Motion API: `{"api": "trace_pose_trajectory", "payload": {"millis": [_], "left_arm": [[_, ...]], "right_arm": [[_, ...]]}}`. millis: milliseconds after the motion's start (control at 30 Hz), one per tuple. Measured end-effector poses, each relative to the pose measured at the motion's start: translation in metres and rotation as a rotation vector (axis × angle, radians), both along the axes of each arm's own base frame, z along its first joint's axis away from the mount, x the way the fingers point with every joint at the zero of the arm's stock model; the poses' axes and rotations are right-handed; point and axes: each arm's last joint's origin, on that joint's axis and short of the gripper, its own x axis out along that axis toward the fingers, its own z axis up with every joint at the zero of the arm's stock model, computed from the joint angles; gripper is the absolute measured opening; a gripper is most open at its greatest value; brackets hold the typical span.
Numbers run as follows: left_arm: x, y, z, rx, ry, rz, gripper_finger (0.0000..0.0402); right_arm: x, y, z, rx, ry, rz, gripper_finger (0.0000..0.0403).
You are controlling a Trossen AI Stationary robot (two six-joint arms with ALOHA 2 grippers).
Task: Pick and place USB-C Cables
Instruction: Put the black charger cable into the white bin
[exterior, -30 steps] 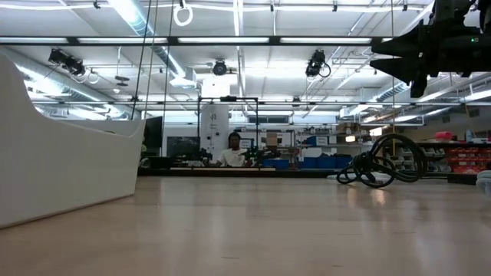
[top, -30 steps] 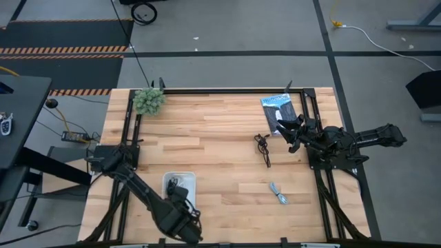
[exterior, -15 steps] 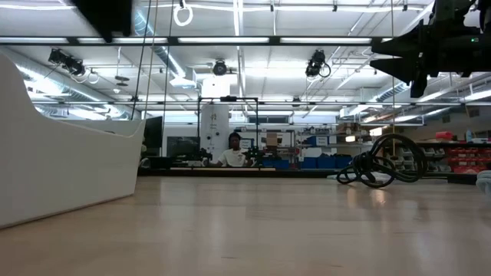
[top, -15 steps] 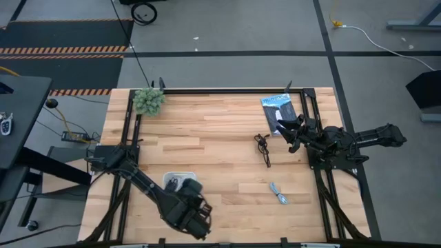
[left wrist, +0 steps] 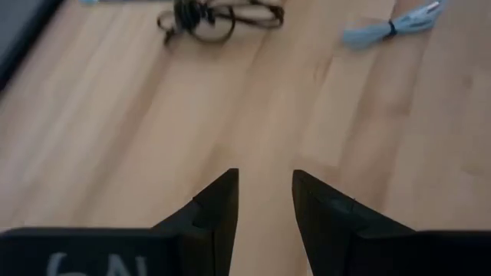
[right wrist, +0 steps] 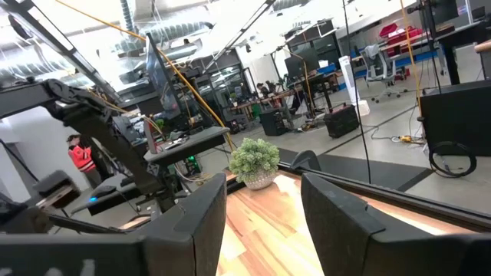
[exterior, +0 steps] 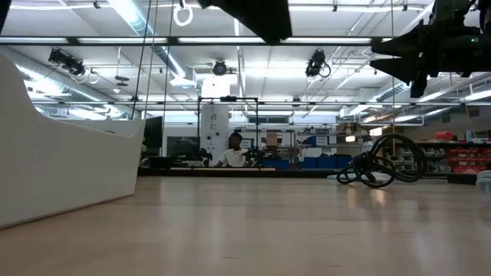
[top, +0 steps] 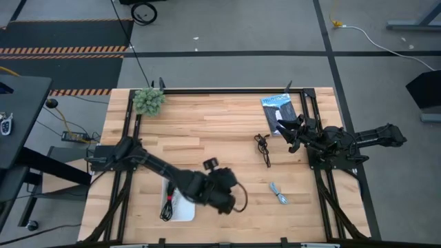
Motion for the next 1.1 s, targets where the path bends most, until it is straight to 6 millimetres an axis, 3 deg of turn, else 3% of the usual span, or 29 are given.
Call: {"api": "trace_pose_trajectory", "payload": {"millis": [233, 567, 867, 967, 1100], "left_arm": [[0.016, 0.031, 0.002, 0.128, 0.066, -0.11, 0.0132], [0.034, 0.059, 0.006, 0.37, 0.176, -0.395, 0.0132], [0.05, 0.089, 0.01, 0.462, 0.205, -0.608, 0.0132], [0.05, 0.092, 0.01, 0.457, 0.216, -0.603, 0.0125], [0.042, 0.078, 0.006, 0.431, 0.252, -0.618, 0.0103]], "right_arm": [[0.0, 0.0, 0.0, 0.0, 0.0, 0.0, 0.0176], [0.0, 0.0, 0.0, 0.0, 0.0, 0.0, 0.0176], [0.0, 0.0, 0.0, 0.031, -0.015, 0.007, 0.0176], [0.0, 0.0, 0.0, 0.094, -0.044, 0.02, 0.0176], [0.0, 0.0, 0.0, 0.176, -0.082, 0.037, 0.0176]]}}
